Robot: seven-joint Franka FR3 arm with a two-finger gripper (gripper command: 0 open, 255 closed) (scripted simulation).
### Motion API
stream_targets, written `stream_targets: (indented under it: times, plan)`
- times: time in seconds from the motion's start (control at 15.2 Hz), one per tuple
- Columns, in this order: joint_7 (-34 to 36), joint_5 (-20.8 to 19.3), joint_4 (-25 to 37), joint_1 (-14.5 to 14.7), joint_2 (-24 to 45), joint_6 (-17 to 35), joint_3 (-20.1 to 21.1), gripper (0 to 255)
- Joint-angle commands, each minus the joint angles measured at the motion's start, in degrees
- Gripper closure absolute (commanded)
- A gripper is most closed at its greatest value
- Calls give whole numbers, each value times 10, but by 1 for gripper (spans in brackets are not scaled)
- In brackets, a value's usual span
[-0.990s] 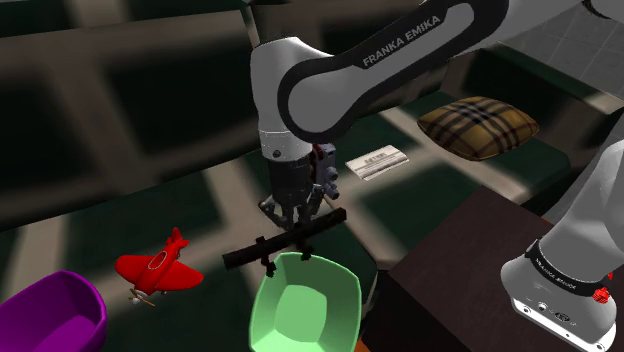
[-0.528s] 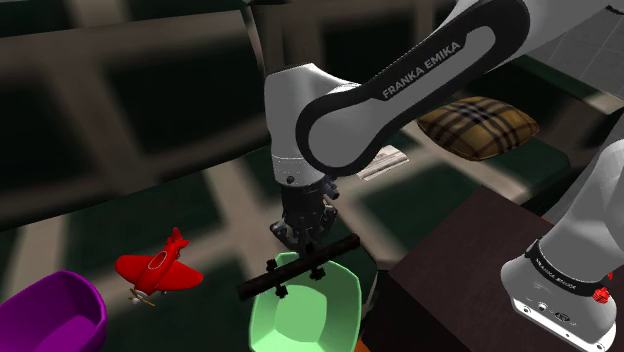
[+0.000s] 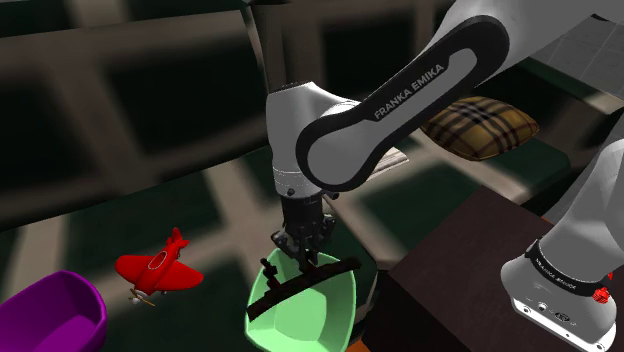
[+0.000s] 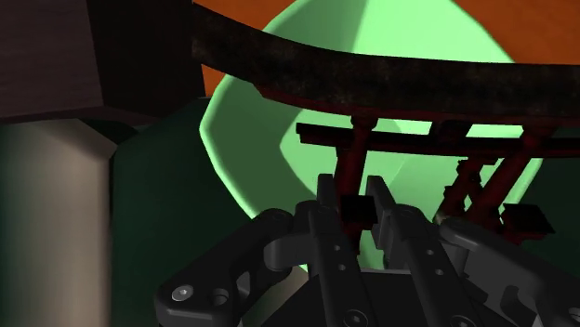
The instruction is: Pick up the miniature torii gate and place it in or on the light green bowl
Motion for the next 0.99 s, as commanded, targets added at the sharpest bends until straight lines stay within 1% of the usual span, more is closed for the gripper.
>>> stream_targets:
  times: [0.0, 0.2, 0.26, 0.59, 0.86, 0.92]
  plan:
    - [0, 0, 0, 0, 0, 0, 0, 255]
    - [0, 0, 0, 0, 0, 0, 0, 255]
    - [0, 0, 0, 0, 0, 0, 0, 0]
    - [0, 0, 0, 0, 0, 1, 0, 0]
    - [-4, 4, 35, -15, -34, -70, -3, 0]
    - [-4, 4, 35, -15, -34, -70, -3, 0]
